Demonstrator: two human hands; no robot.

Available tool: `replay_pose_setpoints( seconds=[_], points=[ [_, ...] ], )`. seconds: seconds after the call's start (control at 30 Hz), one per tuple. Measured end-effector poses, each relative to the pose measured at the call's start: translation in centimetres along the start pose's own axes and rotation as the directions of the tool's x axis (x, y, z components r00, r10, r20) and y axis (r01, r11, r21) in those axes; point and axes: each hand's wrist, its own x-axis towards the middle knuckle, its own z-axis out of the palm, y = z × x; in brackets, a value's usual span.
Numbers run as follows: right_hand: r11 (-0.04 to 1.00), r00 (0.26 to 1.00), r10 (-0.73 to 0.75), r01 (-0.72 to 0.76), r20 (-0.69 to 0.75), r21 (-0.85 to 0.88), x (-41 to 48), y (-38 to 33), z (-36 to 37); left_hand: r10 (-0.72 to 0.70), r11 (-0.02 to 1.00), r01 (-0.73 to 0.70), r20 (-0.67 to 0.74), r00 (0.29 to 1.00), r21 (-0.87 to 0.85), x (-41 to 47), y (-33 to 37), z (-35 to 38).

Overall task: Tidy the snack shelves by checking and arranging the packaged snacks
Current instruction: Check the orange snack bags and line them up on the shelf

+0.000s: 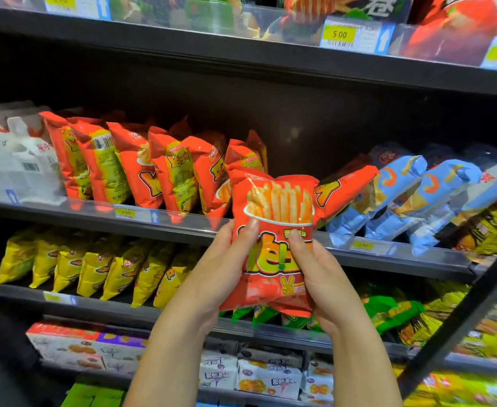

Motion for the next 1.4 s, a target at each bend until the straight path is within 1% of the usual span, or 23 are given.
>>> replay_pose_setpoints(
  seconds=[0.13,0.27,0.33,0.4,0.53,0.63,0.73,0.83,0.97,1.03,1.17,1.3,1.4],
  points=[
    [1.000,1.000,0.008,-0.008,0.014,0.009,-0.9,-1.1,-0.5,0.027,0.999,-0.028,-0.031,0.999,-0.035,-0.1,-1.3,-0.7],
    [0.999,0.999,-0.008,0.010,-0.035,0.032,-1.5,-1.5,-1.3,-0.003,0.986,-0.017,-0.117,0.993,-0.168,-0.2,-1.6,-0.8],
    [0.999,0.999,-0.024,0.026,-0.046,0.038,-1.8,-1.5,-1.8,-0.022,0.978,-0.003,-0.116,0.993,-0.208,-0.2,-1.7,-0.7],
    [0.999,0.998,-0.038,0.039,-0.045,0.023,-2.1,-1.6,-2.0,-0.021,0.979,-0.004,-0.117,0.993,-0.206,-0.3,-1.6,-0.5],
    [0.998,0.998,-0.061,0.061,-0.027,-0.009,-2.3,-1.7,-2.2,0.024,0.982,-0.043,-0.106,0.994,-0.182,-0.2,-1.8,-0.3],
    [0.993,0.995,-0.093,0.095,0.026,-0.065,-2.5,-1.7,-2.1,0.047,0.985,-0.063,-0.099,0.994,-0.163,-0.3,-1.8,-0.2],
    [0.983,0.988,-0.128,0.138,0.084,-0.119,-2.6,-1.5,-2.2,0.082,0.989,-0.089,-0.061,0.995,-0.120,-0.4,-1.9,-0.1],
    [0.977,0.984,-0.147,0.161,0.103,-0.139,-2.4,-0.9,-2.6,0.150,0.986,-0.150,-0.009,0.989,-0.070,-0.4,-2.0,-0.2],
    [0.963,0.968,-0.240,0.247,0.080,-0.110,-2.0,-0.4,-3.4,0.240,0.970,-0.238,0.054,0.969,-0.043,-0.3,-2.2,-1.2],
    [0.945,0.952,-0.295,0.304,0.082,-0.122,-1.9,-0.4,-3.6,0.268,0.964,-0.267,0.069,0.961,-0.017,-0.1,-2.3,-1.7],
    [0.925,0.934,-0.349,0.356,0.073,-0.130,-1.7,-0.5,-3.4,0.332,0.943,-0.331,0.091,0.939,-0.023,0.5,-2.6,-2.4],
    [0.925,0.925,-0.370,0.376,0.084,-0.062,-1.3,-0.2,-3.4,0.336,0.942,-0.335,0.154,0.929,-0.034,0.5,-2.8,-3.0],
    [0.927,0.927,-0.363,0.369,0.093,-0.063,-1.0,-0.1,-3.7,0.338,0.940,-0.339,0.208,0.918,-0.031,0.5,-3.0,-3.6]
  ],
)
